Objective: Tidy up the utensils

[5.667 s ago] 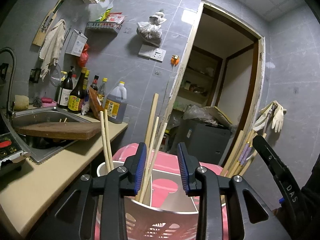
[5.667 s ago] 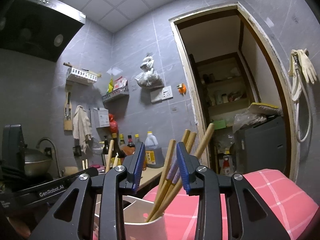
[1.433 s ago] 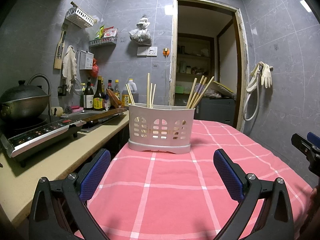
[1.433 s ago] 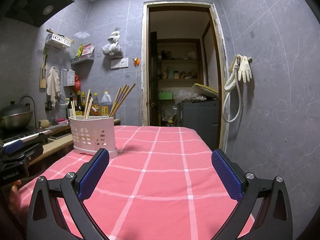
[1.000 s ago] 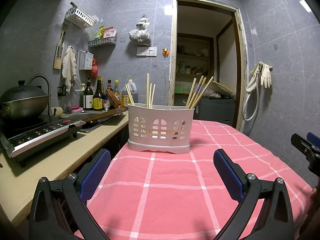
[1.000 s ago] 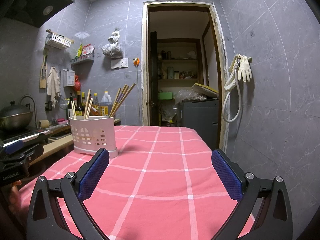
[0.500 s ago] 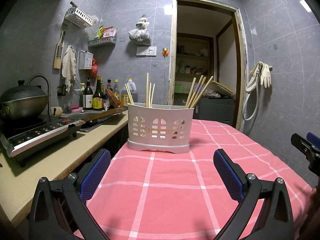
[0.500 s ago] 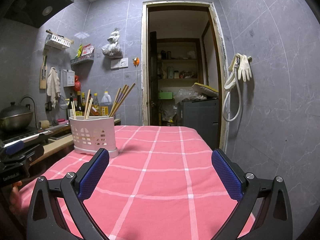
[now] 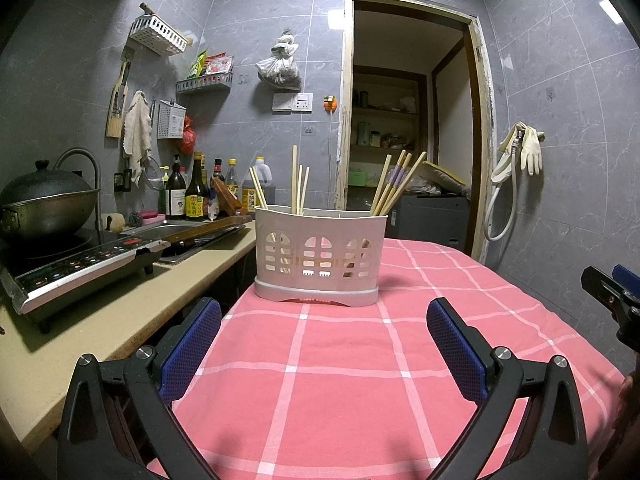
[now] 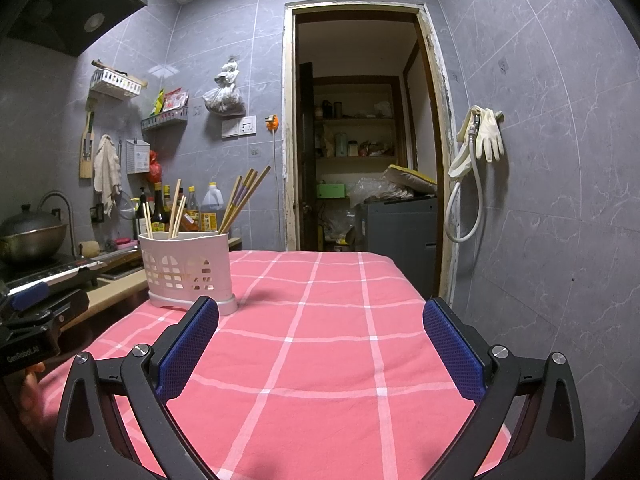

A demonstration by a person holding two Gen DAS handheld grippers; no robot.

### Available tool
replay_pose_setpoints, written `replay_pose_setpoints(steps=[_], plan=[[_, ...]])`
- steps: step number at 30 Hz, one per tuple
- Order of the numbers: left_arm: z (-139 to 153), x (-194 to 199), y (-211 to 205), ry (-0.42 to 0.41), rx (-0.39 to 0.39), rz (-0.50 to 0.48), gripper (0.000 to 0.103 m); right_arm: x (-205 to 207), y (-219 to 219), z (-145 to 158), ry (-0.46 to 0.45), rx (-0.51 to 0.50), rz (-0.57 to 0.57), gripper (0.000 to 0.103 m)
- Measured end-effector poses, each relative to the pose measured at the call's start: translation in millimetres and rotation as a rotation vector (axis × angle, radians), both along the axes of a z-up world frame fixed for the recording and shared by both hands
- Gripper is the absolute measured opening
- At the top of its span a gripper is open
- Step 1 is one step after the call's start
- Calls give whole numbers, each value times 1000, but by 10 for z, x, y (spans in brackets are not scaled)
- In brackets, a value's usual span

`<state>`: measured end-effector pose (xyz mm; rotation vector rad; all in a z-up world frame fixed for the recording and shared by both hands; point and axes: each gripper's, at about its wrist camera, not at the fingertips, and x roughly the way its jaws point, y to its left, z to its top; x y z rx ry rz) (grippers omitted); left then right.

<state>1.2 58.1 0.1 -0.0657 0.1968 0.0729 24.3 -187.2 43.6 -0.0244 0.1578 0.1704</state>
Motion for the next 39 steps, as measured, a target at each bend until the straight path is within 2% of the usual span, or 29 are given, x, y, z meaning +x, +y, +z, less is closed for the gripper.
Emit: replay_pose_setpoints(steps=[39], plan=[[-20,-12,-57,-2,1,1,101,-9,14,-7,1,2,0,103]])
